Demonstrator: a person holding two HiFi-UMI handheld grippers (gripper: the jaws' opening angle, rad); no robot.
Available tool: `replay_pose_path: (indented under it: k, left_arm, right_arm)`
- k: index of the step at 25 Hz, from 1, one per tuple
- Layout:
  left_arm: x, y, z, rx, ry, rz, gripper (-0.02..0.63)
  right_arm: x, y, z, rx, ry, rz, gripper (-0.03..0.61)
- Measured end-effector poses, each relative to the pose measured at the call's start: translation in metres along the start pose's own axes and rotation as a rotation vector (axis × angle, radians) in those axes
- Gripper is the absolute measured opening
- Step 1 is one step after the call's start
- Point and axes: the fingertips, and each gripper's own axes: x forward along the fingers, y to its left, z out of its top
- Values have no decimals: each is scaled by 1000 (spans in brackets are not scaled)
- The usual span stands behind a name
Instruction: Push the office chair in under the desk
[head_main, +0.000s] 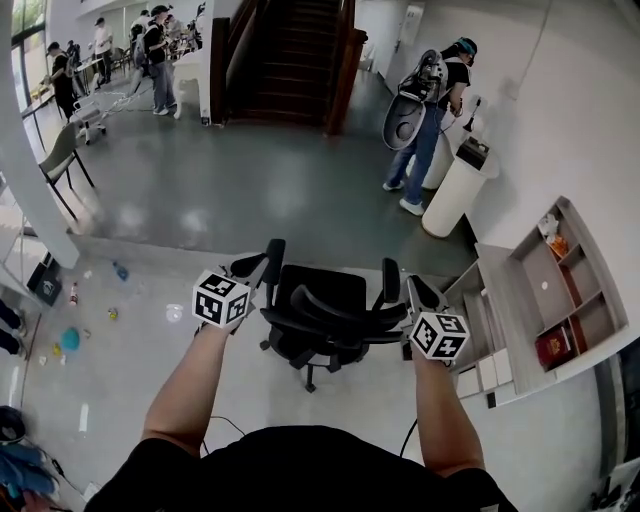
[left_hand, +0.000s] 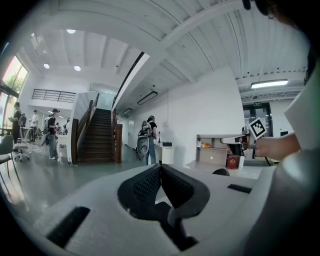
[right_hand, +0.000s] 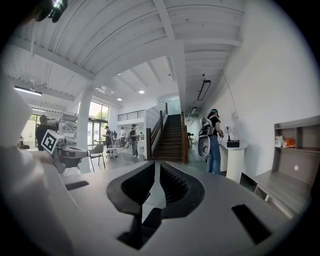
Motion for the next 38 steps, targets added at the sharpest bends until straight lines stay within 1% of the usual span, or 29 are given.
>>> replay_pose_path:
  k: [2, 5, 9, 12, 14, 17, 19, 22, 25, 27, 30, 32, 35, 38]
  left_arm:
    - [5, 10, 2, 12, -12, -13, 15]
    - [8, 21, 2, 7, -23, -29, 15]
    - [11, 34, 2, 9, -34, -32, 15]
    - [11, 37, 0, -5, -39, -32, 15]
    - [13, 33, -5, -11, -28, -40, 15]
    - [22, 23, -8, 0, -8, -43, 15]
    - [28, 13, -4, 2, -10, -42, 15]
    - [35, -2, 1, 36, -1, -40, 15]
    - [43, -12, 3, 74, 29, -22, 15]
    - [47, -16, 3, 59, 31, -11, 15]
    - [51, -21, 8, -10, -9, -16, 15]
    - [54, -25, 9, -35, -27, -15, 15]
    - [57, -24, 2, -6, 4, 20, 15]
    - [60, -26, -3, 10, 25, 30, 15]
  right_arm:
    - [8, 2, 2, 4, -3, -17, 38]
    - [12, 4, 5, 6, -6, -39, 38]
    - [18, 7, 7, 12, -21, -51, 38]
    - [21, 10, 4, -14, -10, -52, 38]
    - [21, 9, 3, -35, -4, -52, 38]
    - [19, -2, 2, -6, -16, -50, 38]
    - [15, -12, 2, -8, -19, -49, 38]
    - [10, -29, 2, -31, -22, -56, 38]
    - [8, -44, 7, -18, -37, -47, 38]
    - [7, -50, 7, -36, -34, -33, 38]
    - [9, -60, 3, -78, -21, -20, 38]
    - [9, -68, 1, -79, -16, -13, 40]
    - [11, -79, -6, -74, -1, -6, 40]
    - [15, -87, -12, -82, 16, 1, 40]
